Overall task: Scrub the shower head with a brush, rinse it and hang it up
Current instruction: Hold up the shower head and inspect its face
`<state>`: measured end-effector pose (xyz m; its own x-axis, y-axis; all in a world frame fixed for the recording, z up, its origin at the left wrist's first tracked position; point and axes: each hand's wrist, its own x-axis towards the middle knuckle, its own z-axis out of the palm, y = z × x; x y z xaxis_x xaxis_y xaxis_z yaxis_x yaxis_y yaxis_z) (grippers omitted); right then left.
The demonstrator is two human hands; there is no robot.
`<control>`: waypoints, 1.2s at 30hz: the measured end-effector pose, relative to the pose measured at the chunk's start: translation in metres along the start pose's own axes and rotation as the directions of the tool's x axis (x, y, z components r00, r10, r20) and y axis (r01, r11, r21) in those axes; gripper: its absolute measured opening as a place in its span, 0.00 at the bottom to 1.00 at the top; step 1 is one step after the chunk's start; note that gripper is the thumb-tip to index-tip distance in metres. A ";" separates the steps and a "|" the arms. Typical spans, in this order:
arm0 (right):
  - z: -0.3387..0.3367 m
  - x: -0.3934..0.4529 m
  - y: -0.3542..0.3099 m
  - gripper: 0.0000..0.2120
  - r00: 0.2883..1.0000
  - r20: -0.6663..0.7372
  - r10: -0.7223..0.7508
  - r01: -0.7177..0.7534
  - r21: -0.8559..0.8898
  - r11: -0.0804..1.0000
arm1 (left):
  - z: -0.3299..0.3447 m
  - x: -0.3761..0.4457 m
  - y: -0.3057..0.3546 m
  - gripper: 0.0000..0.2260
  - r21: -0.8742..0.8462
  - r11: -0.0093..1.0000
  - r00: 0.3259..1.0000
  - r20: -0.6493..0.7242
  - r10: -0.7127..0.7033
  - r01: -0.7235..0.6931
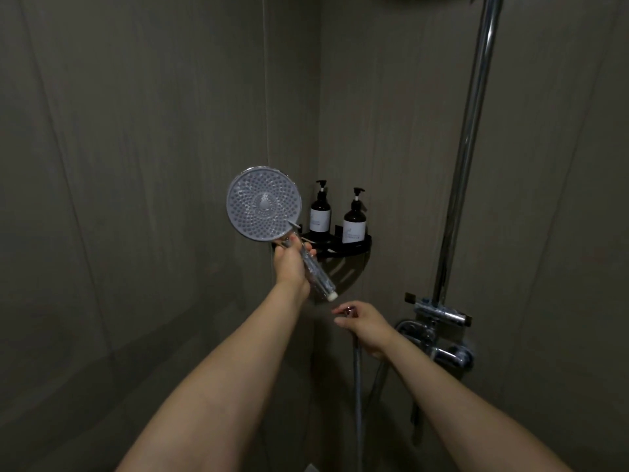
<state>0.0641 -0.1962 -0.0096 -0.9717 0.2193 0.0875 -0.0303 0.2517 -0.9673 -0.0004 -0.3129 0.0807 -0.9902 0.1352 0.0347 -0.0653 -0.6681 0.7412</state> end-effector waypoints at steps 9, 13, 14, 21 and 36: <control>-0.004 0.004 -0.014 0.10 0.967 -0.256 -0.008 0.022 0.052 0.998 | -0.012 0.002 -0.006 0.06 0.091 0.995 0.998 0.050 0.042 -0.046; -0.006 0.013 -0.024 0.04 0.964 -0.265 0.022 -0.028 -0.021 0.999 | -0.020 0.000 -0.014 0.06 0.181 0.983 0.998 0.063 0.021 -0.032; -0.006 0.014 -0.025 0.06 0.966 -0.252 0.051 -0.058 -0.021 0.998 | -0.022 -0.001 -0.017 0.06 0.187 0.982 0.998 0.067 0.012 -0.025; -0.011 0.015 -0.039 0.07 0.985 -0.167 -0.040 0.014 -0.154 0.988 | -0.021 0.000 -0.021 0.07 0.176 0.984 0.998 0.064 0.012 -0.023; -0.053 0.010 -0.055 0.12 0.982 -0.159 -0.103 0.088 -0.097 0.991 | -0.018 0.005 -0.031 0.08 0.300 0.954 0.986 0.163 -0.036 -0.015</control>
<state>0.0683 -0.1579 0.0568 -0.9138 0.3391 0.2234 -0.0934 0.3599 -0.9283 -0.0054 -0.3049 0.0456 -0.9537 0.2770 0.1170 -0.0107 -0.4200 0.9075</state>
